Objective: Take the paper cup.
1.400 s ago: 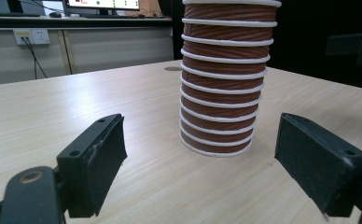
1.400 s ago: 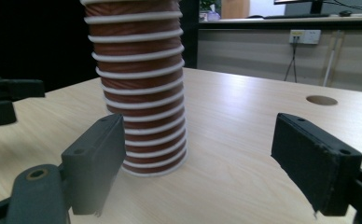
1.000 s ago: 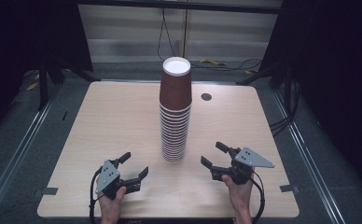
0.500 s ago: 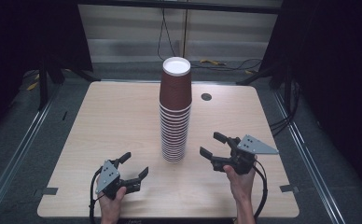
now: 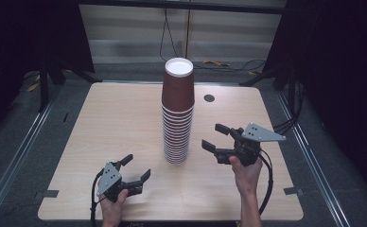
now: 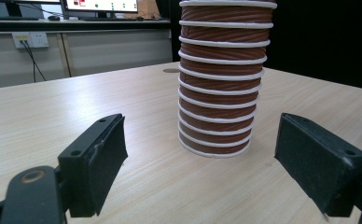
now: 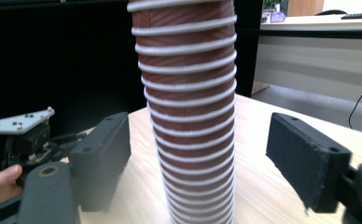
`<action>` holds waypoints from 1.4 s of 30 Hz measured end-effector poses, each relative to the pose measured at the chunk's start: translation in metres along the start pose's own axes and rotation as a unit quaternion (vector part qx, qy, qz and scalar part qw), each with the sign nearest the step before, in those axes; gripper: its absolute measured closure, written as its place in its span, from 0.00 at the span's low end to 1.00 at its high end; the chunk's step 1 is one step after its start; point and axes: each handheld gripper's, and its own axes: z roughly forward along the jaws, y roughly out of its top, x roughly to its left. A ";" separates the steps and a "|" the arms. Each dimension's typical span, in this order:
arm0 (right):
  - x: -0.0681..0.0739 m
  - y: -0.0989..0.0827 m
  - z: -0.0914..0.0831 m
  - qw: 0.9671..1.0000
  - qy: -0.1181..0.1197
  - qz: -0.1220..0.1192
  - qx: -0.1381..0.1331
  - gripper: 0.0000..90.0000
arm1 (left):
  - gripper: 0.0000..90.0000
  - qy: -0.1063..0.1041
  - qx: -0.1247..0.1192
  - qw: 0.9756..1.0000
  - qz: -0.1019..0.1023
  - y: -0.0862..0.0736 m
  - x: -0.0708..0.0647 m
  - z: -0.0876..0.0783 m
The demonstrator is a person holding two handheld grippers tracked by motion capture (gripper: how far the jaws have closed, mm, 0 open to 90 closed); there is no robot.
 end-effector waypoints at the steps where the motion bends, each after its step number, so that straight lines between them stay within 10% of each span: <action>1: 0.000 0.003 0.000 1.000 0.000 -0.002 -0.001 0.23 | 0.18 0.000 0.000 1.000 0.000 0.000 0.000 0.000; 42: 0.004 0.117 0.046 0.993 0.055 -0.070 0.071 0.15 | 0.18 0.002 -0.004 1.000 0.002 0.000 0.000 -0.001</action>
